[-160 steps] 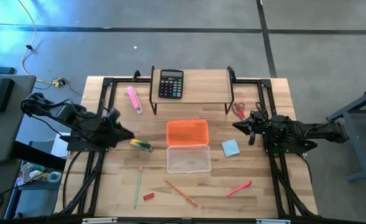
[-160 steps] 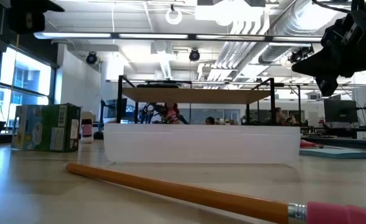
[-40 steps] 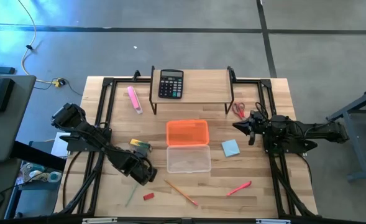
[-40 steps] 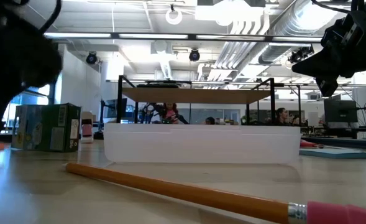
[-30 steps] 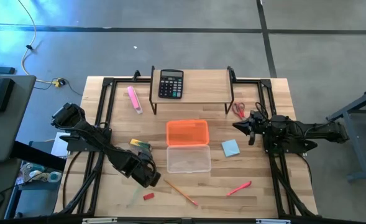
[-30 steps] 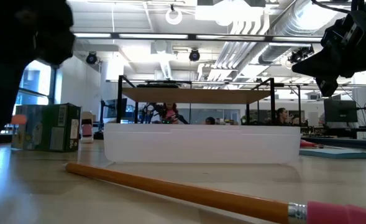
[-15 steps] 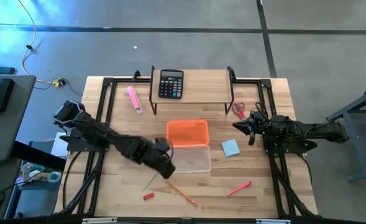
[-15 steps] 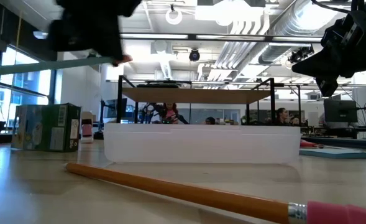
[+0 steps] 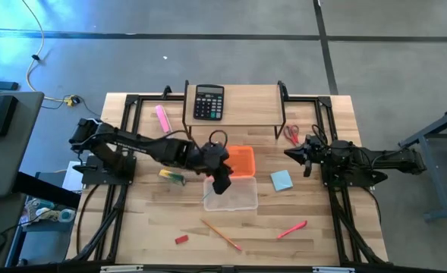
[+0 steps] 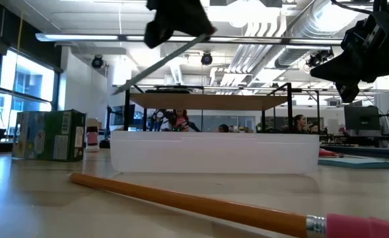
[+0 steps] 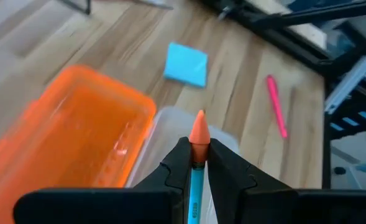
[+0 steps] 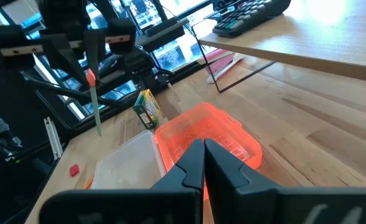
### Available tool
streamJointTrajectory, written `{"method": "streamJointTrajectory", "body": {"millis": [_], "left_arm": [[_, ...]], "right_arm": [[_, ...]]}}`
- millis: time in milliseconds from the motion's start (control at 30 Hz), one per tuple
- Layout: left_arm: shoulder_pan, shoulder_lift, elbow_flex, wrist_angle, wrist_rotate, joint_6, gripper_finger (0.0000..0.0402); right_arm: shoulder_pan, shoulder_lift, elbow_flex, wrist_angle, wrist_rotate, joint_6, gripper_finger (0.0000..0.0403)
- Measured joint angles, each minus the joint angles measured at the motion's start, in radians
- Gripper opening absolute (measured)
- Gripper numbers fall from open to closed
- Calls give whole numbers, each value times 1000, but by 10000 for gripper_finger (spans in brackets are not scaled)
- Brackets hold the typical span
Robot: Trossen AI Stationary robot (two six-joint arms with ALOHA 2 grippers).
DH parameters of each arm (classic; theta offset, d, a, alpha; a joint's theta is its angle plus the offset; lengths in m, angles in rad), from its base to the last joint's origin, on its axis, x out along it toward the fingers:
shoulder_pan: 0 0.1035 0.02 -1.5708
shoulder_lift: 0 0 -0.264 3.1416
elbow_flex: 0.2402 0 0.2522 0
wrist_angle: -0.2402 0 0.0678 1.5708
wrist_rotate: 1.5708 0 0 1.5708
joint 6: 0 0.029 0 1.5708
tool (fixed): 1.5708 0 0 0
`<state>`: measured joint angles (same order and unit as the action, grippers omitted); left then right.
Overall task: Pack school essentials
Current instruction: Put the blue pencil into the orange supply box
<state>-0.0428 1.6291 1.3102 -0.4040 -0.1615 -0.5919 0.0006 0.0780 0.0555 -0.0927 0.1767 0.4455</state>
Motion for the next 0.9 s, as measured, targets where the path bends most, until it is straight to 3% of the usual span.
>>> {"method": "streamJointTrajectory", "body": {"millis": [467,900], "left_arm": [[64,89,2,99,204,80,32],[61,189,0,123,199,45,32]], "right_arm": [[0,0,0,0,0,0,0],[0,1,0,0,0,0,0]]}}
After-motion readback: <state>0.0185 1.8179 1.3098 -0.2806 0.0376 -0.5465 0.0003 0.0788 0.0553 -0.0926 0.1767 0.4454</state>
